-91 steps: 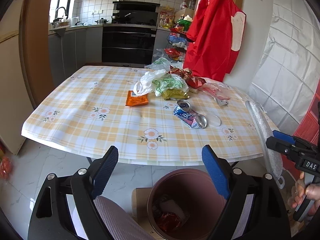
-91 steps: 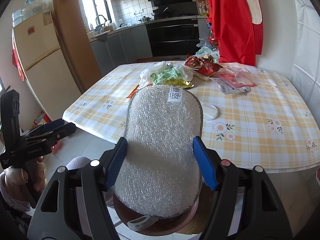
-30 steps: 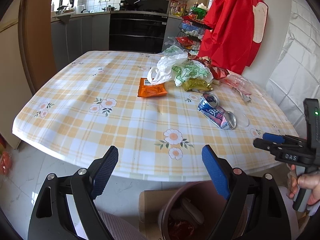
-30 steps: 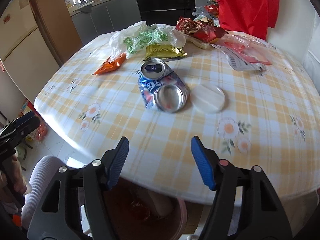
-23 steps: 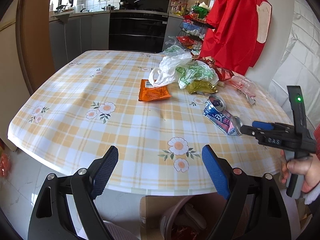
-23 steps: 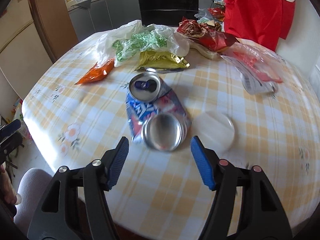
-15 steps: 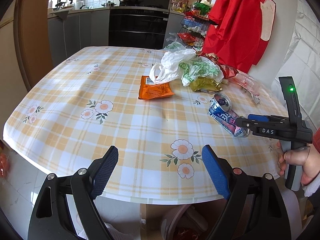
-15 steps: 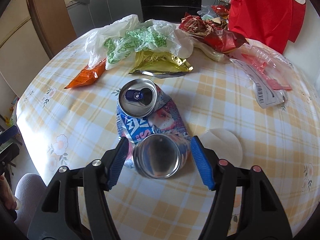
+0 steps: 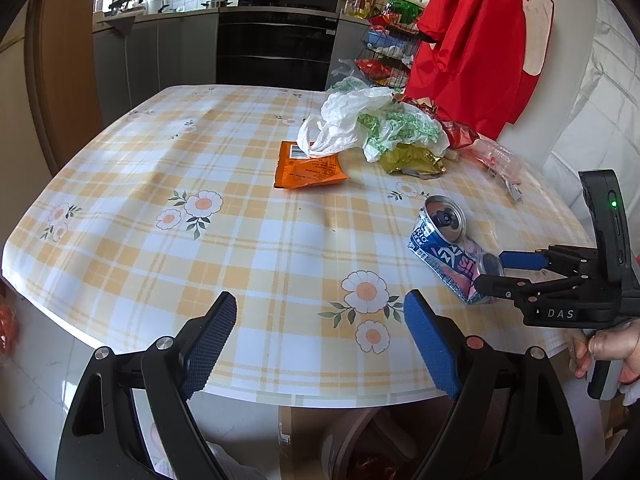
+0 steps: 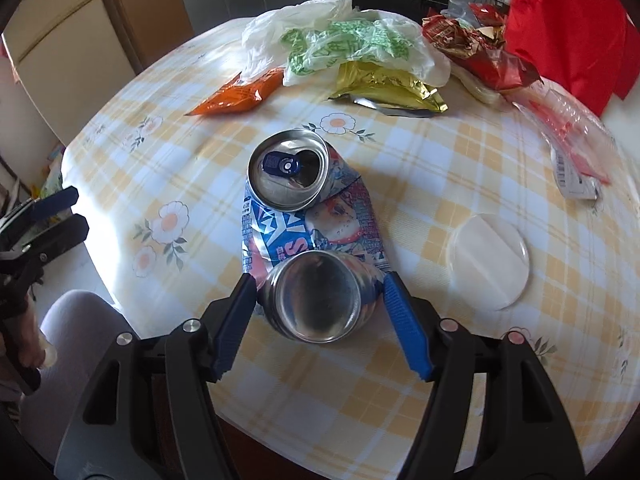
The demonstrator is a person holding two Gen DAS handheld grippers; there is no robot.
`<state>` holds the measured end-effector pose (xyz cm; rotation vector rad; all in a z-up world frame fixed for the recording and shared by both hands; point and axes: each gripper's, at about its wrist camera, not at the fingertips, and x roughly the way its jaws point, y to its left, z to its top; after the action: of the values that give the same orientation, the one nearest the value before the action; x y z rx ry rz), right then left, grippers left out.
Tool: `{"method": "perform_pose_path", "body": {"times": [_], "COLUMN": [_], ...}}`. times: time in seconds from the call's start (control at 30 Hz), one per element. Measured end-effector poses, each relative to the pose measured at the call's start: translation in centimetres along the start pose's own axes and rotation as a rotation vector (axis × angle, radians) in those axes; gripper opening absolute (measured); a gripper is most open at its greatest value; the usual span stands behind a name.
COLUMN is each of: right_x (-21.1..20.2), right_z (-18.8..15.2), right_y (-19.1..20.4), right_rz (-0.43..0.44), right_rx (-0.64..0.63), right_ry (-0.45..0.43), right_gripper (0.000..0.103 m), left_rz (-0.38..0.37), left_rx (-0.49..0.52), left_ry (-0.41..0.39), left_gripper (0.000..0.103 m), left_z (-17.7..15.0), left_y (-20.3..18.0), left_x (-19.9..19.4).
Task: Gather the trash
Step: 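Reach the right tool to the crushed blue can and close on it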
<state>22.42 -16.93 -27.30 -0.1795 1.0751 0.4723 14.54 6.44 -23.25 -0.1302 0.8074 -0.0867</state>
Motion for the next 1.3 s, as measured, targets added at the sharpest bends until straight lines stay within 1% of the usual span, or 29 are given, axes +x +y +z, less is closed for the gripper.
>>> {"method": "perform_pose_path", "body": {"times": [0.07, 0.17, 0.33, 0.43, 0.53, 0.7, 0.8, 0.9, 1.0, 1.03, 1.07, 1.13, 1.23, 1.3], "right_x": [0.0, -0.3, -1.2, -1.0, -0.5, 0.2, 0.3, 0.2, -0.7, -1.0, -1.3, -2.0, -2.9, -3.4], "right_z": [0.0, 0.0, -0.6, -1.1, -1.2, -1.2, -1.1, -1.1, -1.1, -1.1, -0.9, -0.7, -0.3, -0.1], "right_y": [-0.3, -0.7, -2.1, -2.8, -3.4, -3.6, -3.4, -3.5, -3.3, -3.3, -3.4, -3.6, -3.3, -3.3], "right_rz": [0.002, -0.015, 0.005, 0.032, 0.071, 0.100, 0.100, 0.112, 0.098, 0.091, 0.085, 0.084, 0.073, 0.083], "right_rx": [0.024, 0.068, 0.200, 0.280, 0.352, 0.416, 0.418, 0.425, 0.413, 0.412, 0.408, 0.408, 0.369, 0.362], "right_ry": [0.003, -0.014, -0.058, -0.062, -0.063, -0.071, -0.081, -0.093, -0.136, -0.150, -0.150, -0.171, -0.195, -0.212], "right_gripper": [0.067, 0.067, 0.067, 0.059, 0.059, 0.060, 0.061, 0.055, 0.054, 0.016, 0.011, 0.011, 0.011, 0.011], "left_rz": [0.000, -0.003, -0.005, -0.006, -0.008, -0.012, -0.013, -0.014, -0.013, -0.012, -0.011, -0.009, -0.009, -0.011], "left_rx": [-0.003, -0.006, 0.001, -0.007, -0.010, -0.010, -0.010, -0.011, -0.008, -0.007, -0.005, -0.006, -0.005, -0.006], "left_ry": [-0.002, -0.008, -0.009, -0.008, -0.006, -0.002, 0.000, 0.001, -0.001, -0.001, 0.000, 0.000, -0.005, -0.007], "left_gripper": [0.084, 0.084, 0.084, 0.084, 0.084, 0.084, 0.084, 0.084, 0.084, 0.084, 0.084, 0.084, 0.084, 0.084], "left_z": [0.0, 0.1, 0.1, 0.0, 0.0, -0.1, -0.1, -0.1, -0.1, -0.1, -0.1, 0.0, 0.1, 0.2], "left_y": [0.0, -0.1, -0.1, -0.1, -0.2, -0.2, -0.2, -0.3, -0.3, -0.4, -0.4, -0.4, -0.4, -0.4], "left_x": [-0.1, -0.3, -0.3, -0.2, -0.2, 0.1, 0.2, 0.3, 0.2, 0.2, 0.2, 0.2, 0.0, 0.0]}}
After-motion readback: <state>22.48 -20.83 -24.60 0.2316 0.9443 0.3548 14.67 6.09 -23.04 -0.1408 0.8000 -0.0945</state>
